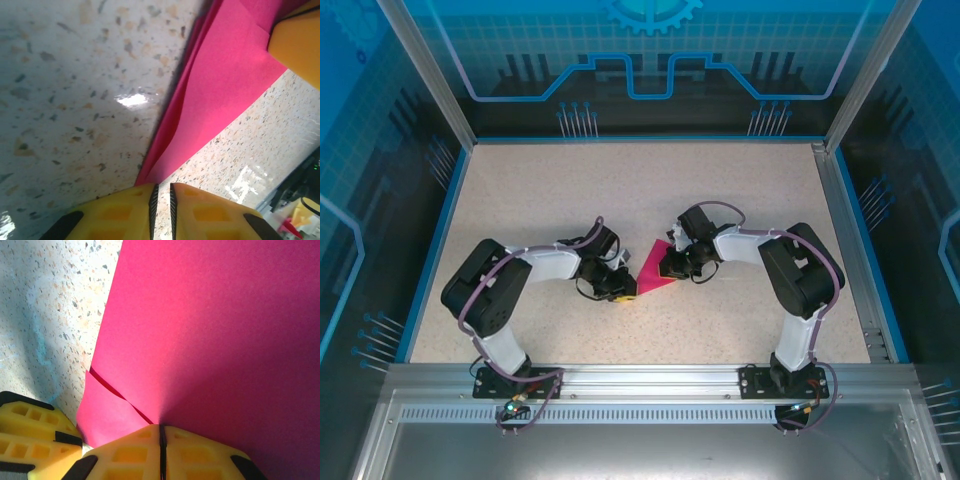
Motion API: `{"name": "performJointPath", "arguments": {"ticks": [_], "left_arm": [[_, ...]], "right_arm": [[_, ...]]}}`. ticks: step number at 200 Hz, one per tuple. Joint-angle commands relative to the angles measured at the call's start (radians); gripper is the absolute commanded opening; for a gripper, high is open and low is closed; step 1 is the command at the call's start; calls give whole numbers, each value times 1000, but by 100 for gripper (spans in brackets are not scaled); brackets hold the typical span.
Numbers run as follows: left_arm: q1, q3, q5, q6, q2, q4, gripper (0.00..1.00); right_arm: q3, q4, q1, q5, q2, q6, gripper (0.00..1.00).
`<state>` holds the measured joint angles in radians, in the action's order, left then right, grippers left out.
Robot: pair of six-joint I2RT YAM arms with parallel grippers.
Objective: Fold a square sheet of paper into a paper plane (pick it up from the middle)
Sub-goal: Third fold the triangle at the center of the table.
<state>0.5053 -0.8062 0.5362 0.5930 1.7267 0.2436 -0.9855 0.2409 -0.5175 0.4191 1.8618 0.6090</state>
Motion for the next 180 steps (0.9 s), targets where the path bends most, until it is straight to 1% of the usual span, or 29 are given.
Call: {"name": "performJointPath", "arguments": {"ticks": [1, 25, 50, 65, 90, 121, 132, 152, 165, 180], "left_arm": [[-37, 49, 67, 79, 26, 20, 18], [-50, 68, 77, 132, -38, 19, 19], [-50, 64, 81, 157, -151, 0, 26], [-48, 28, 89, 144, -172, 6, 29], [-35, -53, 140, 127, -111, -12, 31], [10, -156, 142, 106, 18, -18, 32], [20, -179, 135, 100, 64, -12, 30], [23, -172, 49, 97, 112, 18, 27], [24, -159, -21, 92, 129, 58, 22], [24, -133, -75, 86, 140, 69, 20]], "right_arm": [[22, 104, -6, -110, 65, -20, 9], [19, 110, -5, -115, 65, -23, 9], [18, 110, -6, -115, 65, -21, 9], [15, 110, -6, -115, 66, -22, 9], [9, 110, -6, -115, 68, -20, 9], [5, 109, -6, -112, 72, -15, 9], [1, 109, -6, -110, 72, -14, 9], [0, 112, -6, -111, 68, -15, 10], [-2, 111, -6, -106, 63, -18, 10], [-5, 107, -6, -97, 55, -20, 11]]}}
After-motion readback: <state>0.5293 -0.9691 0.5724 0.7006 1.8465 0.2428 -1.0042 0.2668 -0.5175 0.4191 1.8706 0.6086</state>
